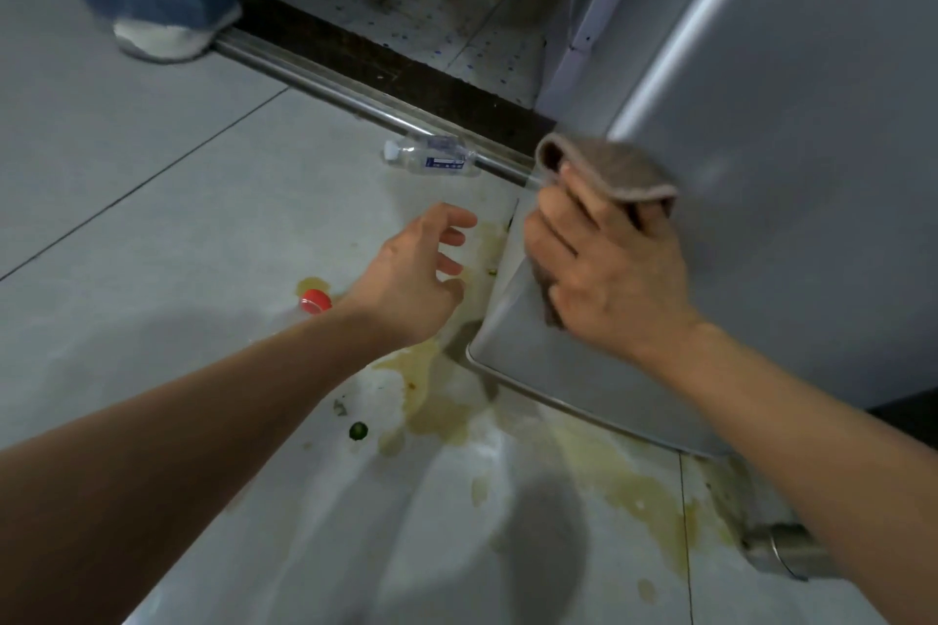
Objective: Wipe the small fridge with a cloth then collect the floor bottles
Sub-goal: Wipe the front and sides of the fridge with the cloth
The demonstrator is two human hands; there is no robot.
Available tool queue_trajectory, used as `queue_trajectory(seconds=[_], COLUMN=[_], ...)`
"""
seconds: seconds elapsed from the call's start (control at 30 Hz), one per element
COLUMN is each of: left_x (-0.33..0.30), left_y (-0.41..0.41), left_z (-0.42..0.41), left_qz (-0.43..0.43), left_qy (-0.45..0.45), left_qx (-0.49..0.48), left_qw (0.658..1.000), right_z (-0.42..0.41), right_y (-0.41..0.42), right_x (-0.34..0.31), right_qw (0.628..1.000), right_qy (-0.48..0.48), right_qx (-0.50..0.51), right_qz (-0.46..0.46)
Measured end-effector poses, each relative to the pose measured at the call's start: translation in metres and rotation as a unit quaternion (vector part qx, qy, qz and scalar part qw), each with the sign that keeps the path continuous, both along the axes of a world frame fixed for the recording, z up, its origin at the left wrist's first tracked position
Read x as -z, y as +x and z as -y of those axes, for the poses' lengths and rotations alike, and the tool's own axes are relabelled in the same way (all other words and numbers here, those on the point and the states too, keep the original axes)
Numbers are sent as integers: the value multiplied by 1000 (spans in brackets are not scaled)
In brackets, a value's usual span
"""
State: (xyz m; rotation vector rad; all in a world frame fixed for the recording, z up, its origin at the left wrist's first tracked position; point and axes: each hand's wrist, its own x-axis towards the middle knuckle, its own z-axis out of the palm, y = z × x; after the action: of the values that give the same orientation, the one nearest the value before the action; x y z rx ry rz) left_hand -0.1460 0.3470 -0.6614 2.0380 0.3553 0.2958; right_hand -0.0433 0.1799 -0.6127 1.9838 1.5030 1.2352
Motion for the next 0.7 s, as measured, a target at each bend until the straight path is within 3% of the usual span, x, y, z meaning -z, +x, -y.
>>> queue_trajectory(seconds=[0.23,0.3,0.37,0.5,0.7], left_x=[9,6,1,-2,2], left_y=[-11,-13,-12,-3,20], left_z=[1,7,14,25,55], left_qz=[-18,-16,-12,-6,19], left_qy=[30,30,34,39,17], left_qx=[-22,-11,2,4,-17], left_qw=[999,999,999,999,1000], right_z=[13,18,28,67,99], right_y=[-17,-20,-17,-5,3], right_x=[90,95,86,40,30], right_qw=[957,947,952,985,991], right_qy=[-265,-293,-276,-114,88], right_qx=[61,62,54,3,52], right_qz=[-103,-116,-121,-128,-84])
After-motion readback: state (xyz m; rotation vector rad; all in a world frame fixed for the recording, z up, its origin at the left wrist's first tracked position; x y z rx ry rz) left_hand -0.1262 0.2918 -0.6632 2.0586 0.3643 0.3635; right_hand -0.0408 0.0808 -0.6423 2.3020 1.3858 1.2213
